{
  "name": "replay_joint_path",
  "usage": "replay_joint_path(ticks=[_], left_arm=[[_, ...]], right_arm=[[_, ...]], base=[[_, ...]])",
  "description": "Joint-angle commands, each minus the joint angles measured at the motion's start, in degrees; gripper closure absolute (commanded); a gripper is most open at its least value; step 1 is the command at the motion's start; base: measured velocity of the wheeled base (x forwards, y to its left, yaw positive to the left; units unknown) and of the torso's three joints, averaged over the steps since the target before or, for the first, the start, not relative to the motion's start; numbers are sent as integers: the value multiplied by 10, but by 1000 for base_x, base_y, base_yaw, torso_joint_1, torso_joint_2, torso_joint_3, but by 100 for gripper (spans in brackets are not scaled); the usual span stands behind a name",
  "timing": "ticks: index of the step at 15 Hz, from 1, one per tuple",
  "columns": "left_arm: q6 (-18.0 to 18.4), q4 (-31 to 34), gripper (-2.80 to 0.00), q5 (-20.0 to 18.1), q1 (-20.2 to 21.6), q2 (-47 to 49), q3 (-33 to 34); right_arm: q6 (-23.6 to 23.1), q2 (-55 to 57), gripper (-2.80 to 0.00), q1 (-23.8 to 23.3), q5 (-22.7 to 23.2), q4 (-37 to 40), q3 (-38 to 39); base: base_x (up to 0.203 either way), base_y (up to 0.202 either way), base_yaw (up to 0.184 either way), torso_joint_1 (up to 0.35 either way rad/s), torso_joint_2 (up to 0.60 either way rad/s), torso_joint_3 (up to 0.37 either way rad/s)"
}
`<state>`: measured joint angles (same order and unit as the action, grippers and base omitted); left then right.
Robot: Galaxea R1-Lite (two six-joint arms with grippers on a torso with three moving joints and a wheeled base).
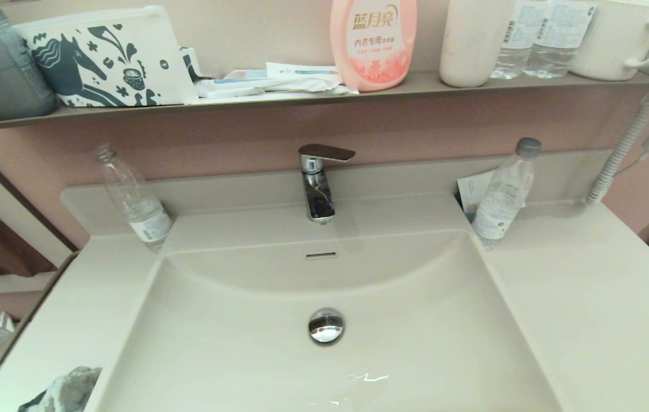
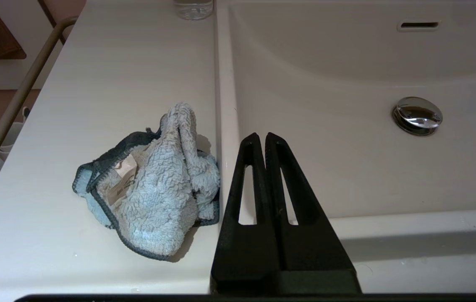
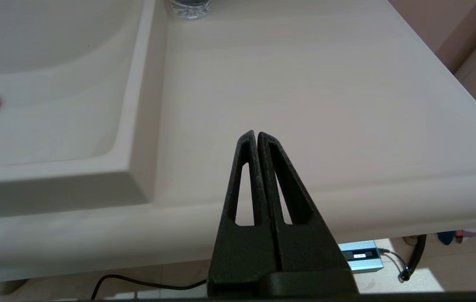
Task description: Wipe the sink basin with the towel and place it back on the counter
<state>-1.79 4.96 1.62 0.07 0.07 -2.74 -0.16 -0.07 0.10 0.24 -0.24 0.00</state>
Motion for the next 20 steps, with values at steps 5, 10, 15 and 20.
replay_joint_path(ticks=[5, 10, 15, 20], left_arm=[[0, 0, 0, 0, 0, 0, 0], [0, 0, 0, 0, 0, 0, -1], [-1, 0, 0, 0, 0, 0, 0], [-1, 0, 0, 0, 0, 0, -1]], right_arm=[[0, 1, 0, 1, 0, 0, 0], [0, 1, 0, 0, 0, 0, 0], [0, 1, 0, 1, 0, 0, 0], [0, 1, 0, 0, 0, 0, 0]], base=[[0, 0, 0, 0, 0, 0], [0, 0, 0, 0, 0, 0], [0, 0, 0, 0, 0, 0], [0, 0, 0, 0, 0, 0]])
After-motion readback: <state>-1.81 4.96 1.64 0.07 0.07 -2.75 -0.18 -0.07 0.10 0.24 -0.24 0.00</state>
